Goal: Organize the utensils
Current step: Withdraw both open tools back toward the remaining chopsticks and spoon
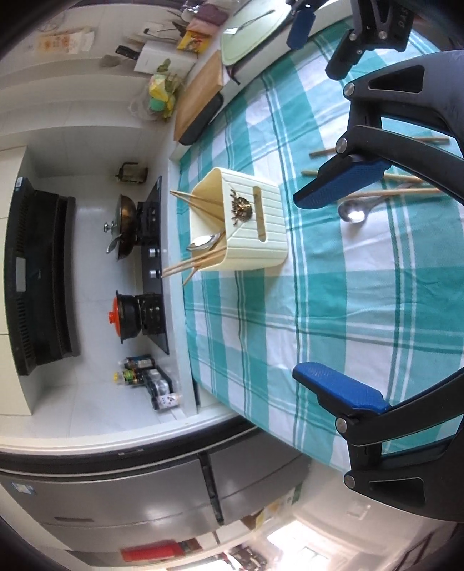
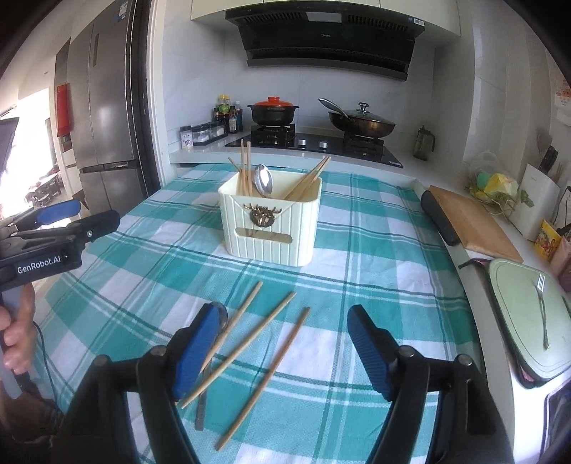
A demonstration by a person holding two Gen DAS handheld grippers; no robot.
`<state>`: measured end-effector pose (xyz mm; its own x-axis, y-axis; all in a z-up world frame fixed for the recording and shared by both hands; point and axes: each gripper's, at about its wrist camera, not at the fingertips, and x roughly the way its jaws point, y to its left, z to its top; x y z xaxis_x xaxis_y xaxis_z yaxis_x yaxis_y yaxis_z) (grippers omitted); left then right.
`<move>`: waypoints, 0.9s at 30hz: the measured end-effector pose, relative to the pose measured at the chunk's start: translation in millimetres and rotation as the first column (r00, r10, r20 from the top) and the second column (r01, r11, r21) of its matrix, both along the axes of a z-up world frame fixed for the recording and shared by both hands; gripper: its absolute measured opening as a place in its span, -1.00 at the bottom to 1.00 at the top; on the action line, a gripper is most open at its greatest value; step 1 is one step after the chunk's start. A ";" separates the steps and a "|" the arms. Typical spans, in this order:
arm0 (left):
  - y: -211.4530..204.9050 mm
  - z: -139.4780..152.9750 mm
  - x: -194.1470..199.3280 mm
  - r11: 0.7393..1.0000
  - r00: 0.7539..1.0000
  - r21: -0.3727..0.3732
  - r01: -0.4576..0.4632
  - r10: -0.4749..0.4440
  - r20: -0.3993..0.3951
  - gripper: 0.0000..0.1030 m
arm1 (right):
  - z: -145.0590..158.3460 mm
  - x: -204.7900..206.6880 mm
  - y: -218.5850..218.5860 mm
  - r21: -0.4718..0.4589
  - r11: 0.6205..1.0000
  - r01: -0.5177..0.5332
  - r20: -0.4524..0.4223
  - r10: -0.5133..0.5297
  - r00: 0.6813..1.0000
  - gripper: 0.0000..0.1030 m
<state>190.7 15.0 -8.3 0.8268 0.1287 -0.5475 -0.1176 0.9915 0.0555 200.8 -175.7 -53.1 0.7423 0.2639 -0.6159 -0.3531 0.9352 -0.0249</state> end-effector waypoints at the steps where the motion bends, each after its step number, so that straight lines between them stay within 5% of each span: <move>1: -0.5 0.1 -3.7 1.000 1.000 -0.002 0.000 0.000 0.001 0.75 | -1.4 -4.4 -0.6 -0.004 1.000 0.004 0.001 -0.004 1.000 0.48; 27: -5.4 -16.7 -5.2 1.000 0.999 0.018 -0.006 0.007 -0.040 0.82 | -26.6 -14.8 -4.3 -0.037 0.996 0.087 -0.044 -0.088 0.995 0.53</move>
